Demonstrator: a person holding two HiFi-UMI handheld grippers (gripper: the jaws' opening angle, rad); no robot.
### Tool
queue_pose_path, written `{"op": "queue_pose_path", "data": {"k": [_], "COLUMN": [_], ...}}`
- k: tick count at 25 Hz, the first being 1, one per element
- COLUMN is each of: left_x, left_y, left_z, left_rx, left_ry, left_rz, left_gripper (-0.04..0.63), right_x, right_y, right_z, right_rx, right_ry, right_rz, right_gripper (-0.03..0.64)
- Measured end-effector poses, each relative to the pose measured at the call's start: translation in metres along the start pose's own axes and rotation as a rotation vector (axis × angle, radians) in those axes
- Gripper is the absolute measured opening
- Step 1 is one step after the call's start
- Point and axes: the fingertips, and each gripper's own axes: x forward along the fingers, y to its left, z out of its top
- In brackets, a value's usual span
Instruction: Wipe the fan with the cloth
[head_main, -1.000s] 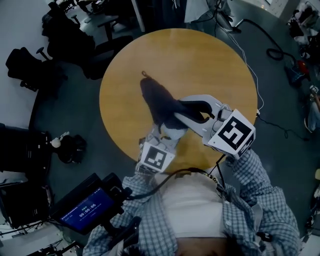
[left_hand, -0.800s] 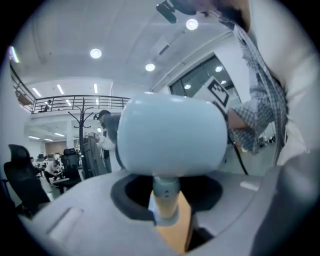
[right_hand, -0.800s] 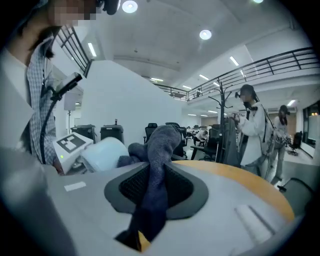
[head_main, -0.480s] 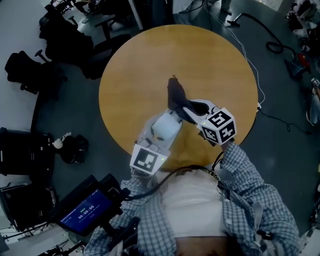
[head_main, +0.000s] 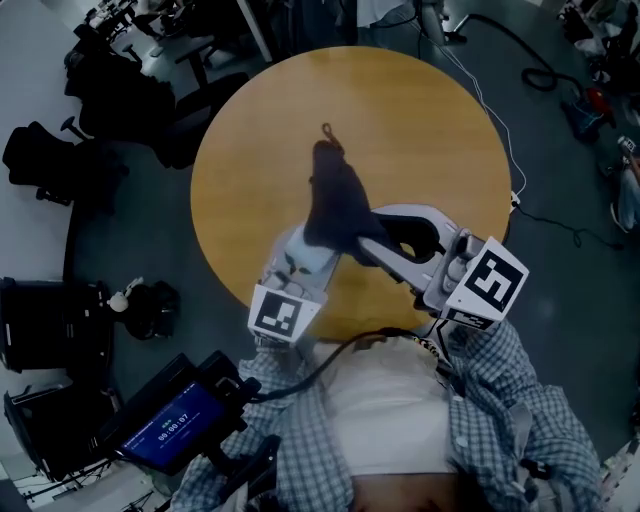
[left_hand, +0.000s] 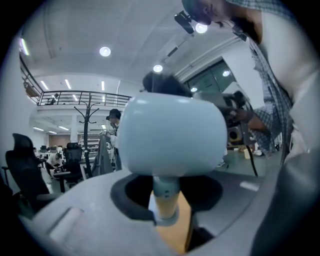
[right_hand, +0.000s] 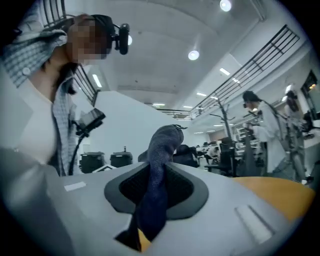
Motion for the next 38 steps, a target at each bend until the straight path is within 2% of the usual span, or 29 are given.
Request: {"op": "queue_pose_path", "data": {"k": [2, 3, 6, 9, 12, 14, 16, 20, 23, 25, 27, 31, 35, 38], "left_x": [0.001, 0.002, 0.002, 0.002, 0.002, 0.001, 0.0, 0.0, 0.001, 0.004, 0.006, 0.001, -0.002, 0.01], "left_y": [0.001, 0.002, 0.002, -0.002, -0.018, -0.03, -0.039, -0.051, -0.06, -0.065, -0.063, -0.049, -0.041, -0.04], "left_z": [0.002, 0.002, 0.001, 0.01, 0.014, 0.017, 0.019, 0.021, 0.023, 0.023, 0.018, -0.004, -0.028, -0.058], "left_rx": [-0.002, -0.001, -0.011, -0.04, 0.027, 0.047, 0.052, 0.078, 0.081, 0.088, 0.085, 0.039, -0.009, 0.019], "left_ry": [-0.001, -0.001, -0.02, -0.051, -0.036, -0.047, -0.057, -0.063, -0.068, -0.068, -0.066, -0.012, 0.044, 0.083], "left_rz": [0.003, 0.005, 0.012, -0.002, -0.074, -0.12, -0.159, -0.223, -0.263, -0.28, -0.275, -0.219, -0.175, -0.175], "left_gripper": [0.137, 0.137, 0.137, 0.137, 0.137, 0.137, 0.137, 0.137, 0.138, 0.137, 0.138, 0.138, 0.138, 0.137], "right_x": [0.01, 0.012, 0.003, -0.007, -0.015, -0.016, -0.011, 0.015, 0.032, 0.04, 0.039, 0.01, -0.03, -0.054], "right_y": [0.022, 0.022, -0.002, -0.027, -0.046, -0.055, -0.055, -0.044, -0.046, -0.056, -0.076, -0.104, -0.1, -0.102], "right_z": [-0.002, -0.009, -0.032, -0.069, -0.102, -0.116, -0.117, -0.099, -0.106, -0.116, -0.128, -0.136, -0.152, -0.181], "right_rx": [-0.037, -0.03, 0.051, 0.075, 0.079, 0.026, -0.059, -0.209, -0.247, -0.241, -0.209, -0.067, 0.015, 0.101], "right_ry": [0.016, 0.027, 0.063, 0.155, 0.237, 0.304, 0.356, 0.434, 0.49, 0.517, 0.53, 0.494, 0.536, 0.574], "right_rz": [0.081, 0.08, -0.009, -0.082, -0.128, -0.133, -0.084, 0.091, 0.14, 0.108, 0.019, -0.163, -0.25, -0.302], "right_gripper": [0.087, 0.087, 0.087, 0.087, 0.087, 0.087, 0.087, 0.087, 0.087, 0.087, 0.087, 0.087, 0.087, 0.087]}}
